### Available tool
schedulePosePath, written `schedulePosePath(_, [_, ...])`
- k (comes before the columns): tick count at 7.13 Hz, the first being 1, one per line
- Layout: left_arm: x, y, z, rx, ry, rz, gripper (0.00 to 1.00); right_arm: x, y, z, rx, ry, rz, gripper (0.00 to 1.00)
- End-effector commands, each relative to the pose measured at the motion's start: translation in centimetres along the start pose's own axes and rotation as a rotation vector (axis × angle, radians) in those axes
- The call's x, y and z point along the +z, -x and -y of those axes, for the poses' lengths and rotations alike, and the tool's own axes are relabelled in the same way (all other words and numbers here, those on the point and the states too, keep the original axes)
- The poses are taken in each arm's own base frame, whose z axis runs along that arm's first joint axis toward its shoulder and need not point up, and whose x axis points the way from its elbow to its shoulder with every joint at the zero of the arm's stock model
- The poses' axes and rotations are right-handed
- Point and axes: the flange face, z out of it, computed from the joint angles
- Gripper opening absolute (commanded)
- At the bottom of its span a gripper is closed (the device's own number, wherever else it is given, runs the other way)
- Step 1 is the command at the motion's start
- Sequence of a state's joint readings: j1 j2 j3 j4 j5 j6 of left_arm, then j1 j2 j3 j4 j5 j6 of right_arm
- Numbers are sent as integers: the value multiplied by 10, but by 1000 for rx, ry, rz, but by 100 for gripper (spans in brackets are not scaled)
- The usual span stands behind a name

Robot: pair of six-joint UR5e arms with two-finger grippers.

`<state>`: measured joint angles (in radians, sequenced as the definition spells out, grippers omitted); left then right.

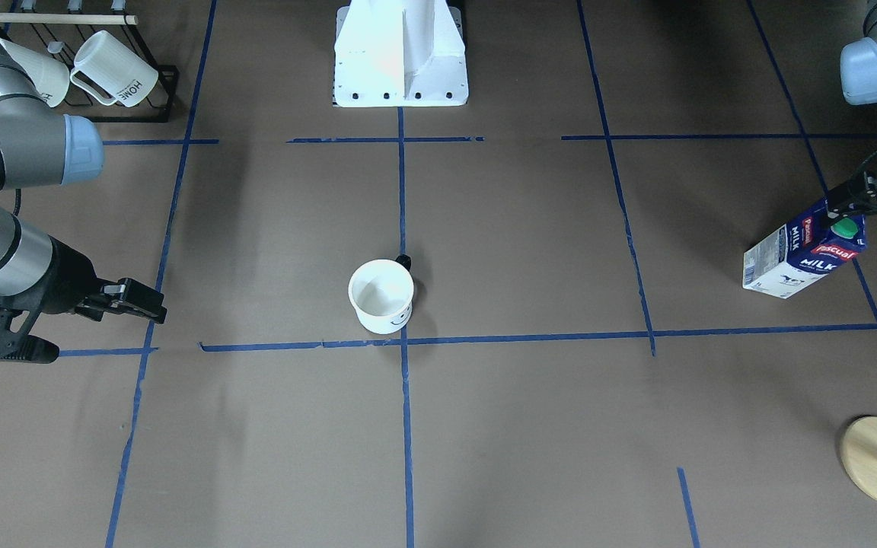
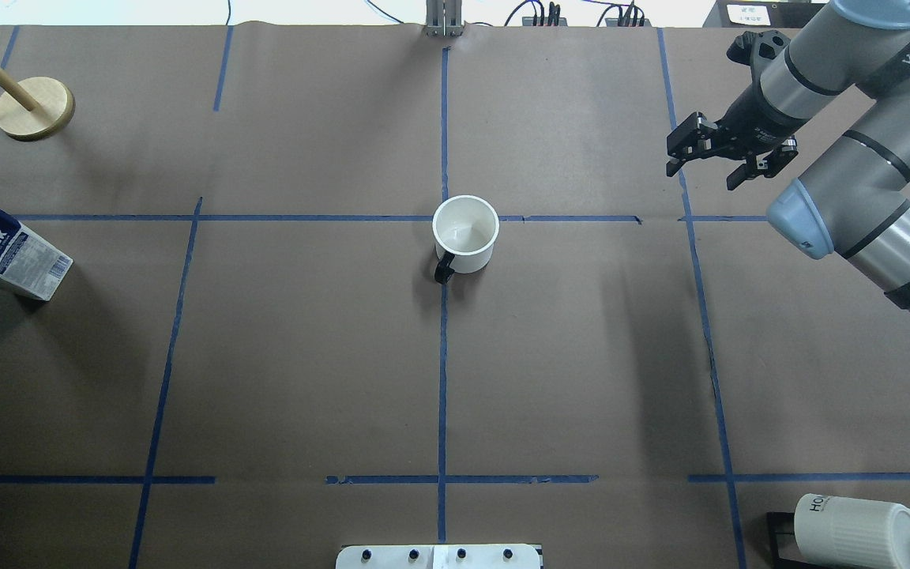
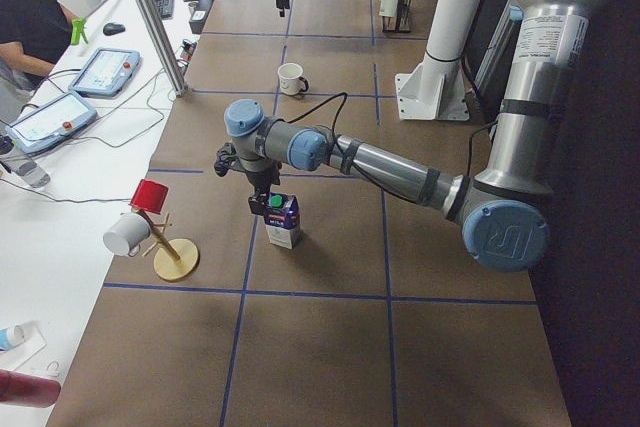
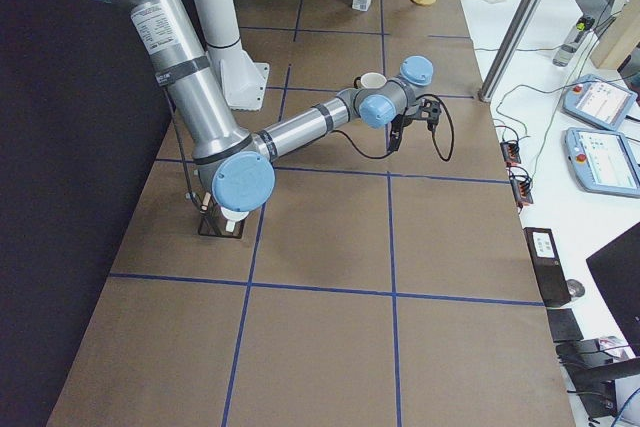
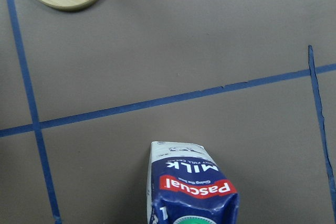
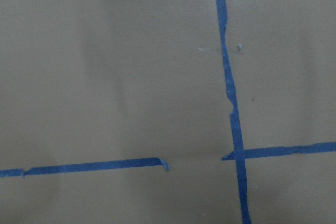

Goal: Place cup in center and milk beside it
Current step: 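Release the mug upright and raise the right gripper away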

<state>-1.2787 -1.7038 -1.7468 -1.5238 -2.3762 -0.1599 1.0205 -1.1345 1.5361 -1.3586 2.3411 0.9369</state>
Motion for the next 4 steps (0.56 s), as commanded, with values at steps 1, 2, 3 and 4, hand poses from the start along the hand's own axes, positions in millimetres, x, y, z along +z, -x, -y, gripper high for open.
schedulePosePath(1, [22, -6, -1, 12, 37, 18, 100, 11, -5, 2, -12, -7, 5, 100])
schedulePosePath(2, [33, -2, 0, 8, 56, 25, 100, 16, -6, 2, -16, -2, 4, 100])
schedulePosePath(3, [39, -5, 0, 16, 61, 23, 100, 17, -5, 1, -13, -1, 4, 100])
schedulePosePath(4, [49, -5, 0, 15, 80, 23, 100, 19, -4, 0, -12, 2, 4, 100])
